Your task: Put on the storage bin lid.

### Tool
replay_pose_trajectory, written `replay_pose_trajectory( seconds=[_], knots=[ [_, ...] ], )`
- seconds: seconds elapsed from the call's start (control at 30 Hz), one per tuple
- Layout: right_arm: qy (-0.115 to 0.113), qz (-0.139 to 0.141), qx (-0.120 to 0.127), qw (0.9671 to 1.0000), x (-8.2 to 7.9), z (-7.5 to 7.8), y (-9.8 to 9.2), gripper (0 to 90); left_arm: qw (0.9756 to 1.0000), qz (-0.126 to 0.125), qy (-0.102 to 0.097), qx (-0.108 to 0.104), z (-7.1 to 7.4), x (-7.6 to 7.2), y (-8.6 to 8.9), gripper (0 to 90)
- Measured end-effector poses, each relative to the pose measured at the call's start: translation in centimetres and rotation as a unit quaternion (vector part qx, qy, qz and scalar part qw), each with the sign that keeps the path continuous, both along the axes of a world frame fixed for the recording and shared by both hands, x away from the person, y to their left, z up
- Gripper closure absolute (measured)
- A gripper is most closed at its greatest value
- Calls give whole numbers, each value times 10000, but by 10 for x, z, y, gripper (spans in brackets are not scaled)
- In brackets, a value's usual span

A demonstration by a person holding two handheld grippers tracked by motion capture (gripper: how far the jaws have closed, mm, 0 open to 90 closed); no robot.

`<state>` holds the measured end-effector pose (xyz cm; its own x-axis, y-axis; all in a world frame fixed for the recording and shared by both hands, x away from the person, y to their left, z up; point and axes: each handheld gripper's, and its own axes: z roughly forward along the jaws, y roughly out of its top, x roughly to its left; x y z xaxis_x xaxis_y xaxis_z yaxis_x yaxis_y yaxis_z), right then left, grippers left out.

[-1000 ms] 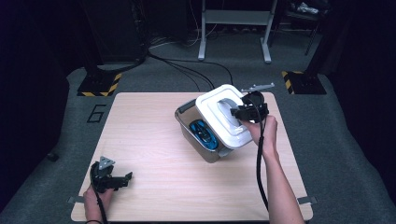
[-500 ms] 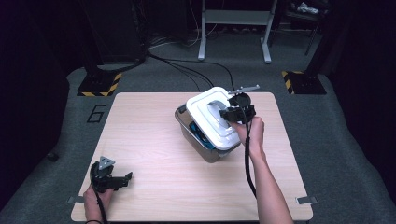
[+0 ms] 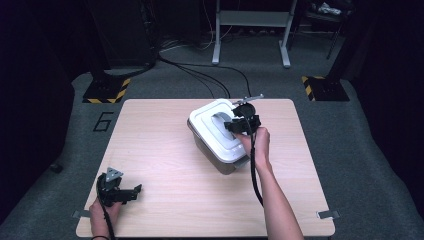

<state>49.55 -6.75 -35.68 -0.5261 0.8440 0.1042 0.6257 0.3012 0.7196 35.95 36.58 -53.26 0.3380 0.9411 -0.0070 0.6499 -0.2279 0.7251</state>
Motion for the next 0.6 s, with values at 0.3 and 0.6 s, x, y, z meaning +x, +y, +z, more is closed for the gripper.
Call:
replay_pose_trajectory(
  seconds=[0.3, 0.6],
  knots=[
    [34, 102, -142, 9998, 5, -8, 8, 663, 10000, 0, -2, -1, 0, 0, 0, 3],
    [77, 148, -270, 9995, 7, -12, 9, 616, 10000, 0, -5, 2, 0, 0, 0, 3]
  ],
)
